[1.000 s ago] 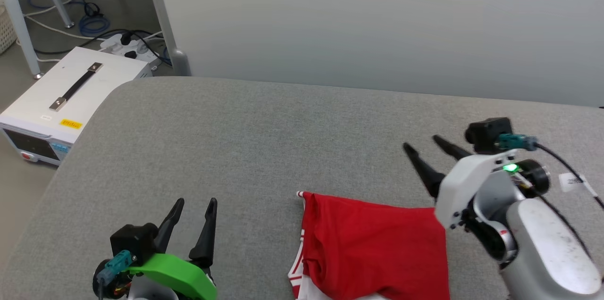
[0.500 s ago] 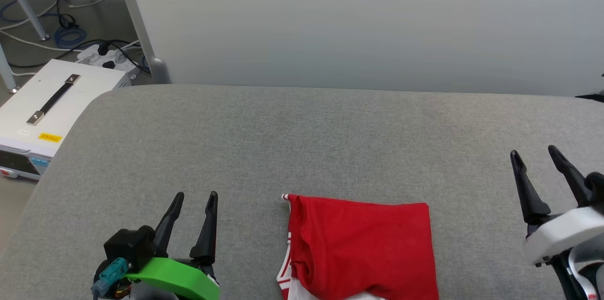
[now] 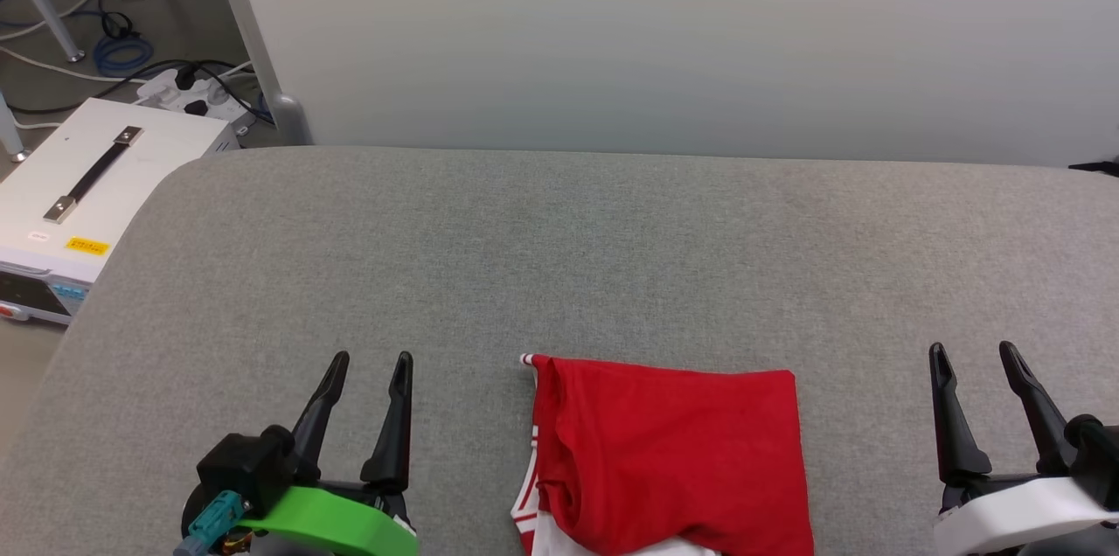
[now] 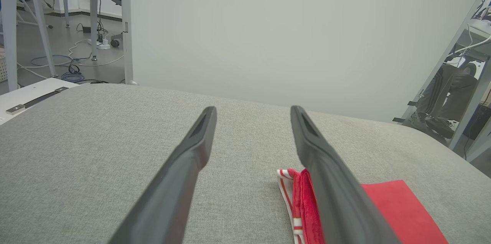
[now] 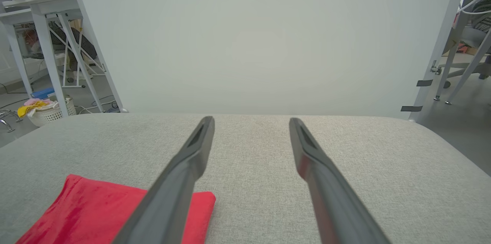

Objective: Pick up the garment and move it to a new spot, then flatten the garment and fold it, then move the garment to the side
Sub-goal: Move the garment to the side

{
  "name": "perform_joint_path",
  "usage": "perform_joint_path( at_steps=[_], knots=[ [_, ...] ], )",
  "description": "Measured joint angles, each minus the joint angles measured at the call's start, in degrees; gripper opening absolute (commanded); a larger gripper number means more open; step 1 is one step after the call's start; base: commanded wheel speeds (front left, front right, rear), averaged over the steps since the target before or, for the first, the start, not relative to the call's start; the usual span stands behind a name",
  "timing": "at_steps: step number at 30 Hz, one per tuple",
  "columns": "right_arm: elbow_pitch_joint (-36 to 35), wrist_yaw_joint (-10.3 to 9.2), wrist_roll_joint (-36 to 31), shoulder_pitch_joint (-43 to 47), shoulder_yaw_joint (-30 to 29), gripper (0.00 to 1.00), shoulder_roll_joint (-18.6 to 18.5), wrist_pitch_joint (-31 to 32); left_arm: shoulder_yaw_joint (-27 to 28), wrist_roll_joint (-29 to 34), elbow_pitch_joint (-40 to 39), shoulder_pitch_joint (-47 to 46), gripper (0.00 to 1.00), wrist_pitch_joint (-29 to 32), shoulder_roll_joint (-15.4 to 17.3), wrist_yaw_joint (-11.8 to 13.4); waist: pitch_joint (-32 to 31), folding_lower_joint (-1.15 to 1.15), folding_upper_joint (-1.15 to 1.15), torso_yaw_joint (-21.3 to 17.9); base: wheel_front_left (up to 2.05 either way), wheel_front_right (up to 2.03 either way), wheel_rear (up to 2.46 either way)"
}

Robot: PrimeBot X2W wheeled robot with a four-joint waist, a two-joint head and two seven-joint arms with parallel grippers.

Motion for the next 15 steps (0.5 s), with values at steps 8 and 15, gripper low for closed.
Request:
perform_joint_path(
  at_steps=[8, 15],
  knots=[
    [1.1, 0.0, -0.3, 0.0, 0.1, 1.0, 0.5, -0.5, 0.6, 1.1, 0.6, 0.2, 1.0, 0.0, -1.0, -0.7, 0.3, 0.0, 0.0, 0.0, 0.0, 0.0, 0.0],
    [1.8, 0.0, -0.3, 0.0, 1.2, 1.0, -0.4, 1.7, 0.4, 1.8, 1.3, 0.1, 1.0, 0.0, -1.2, -1.1, 1.0, 0.0, 0.0, 0.5, 0.0, 0.0, 0.0]
  ],
)
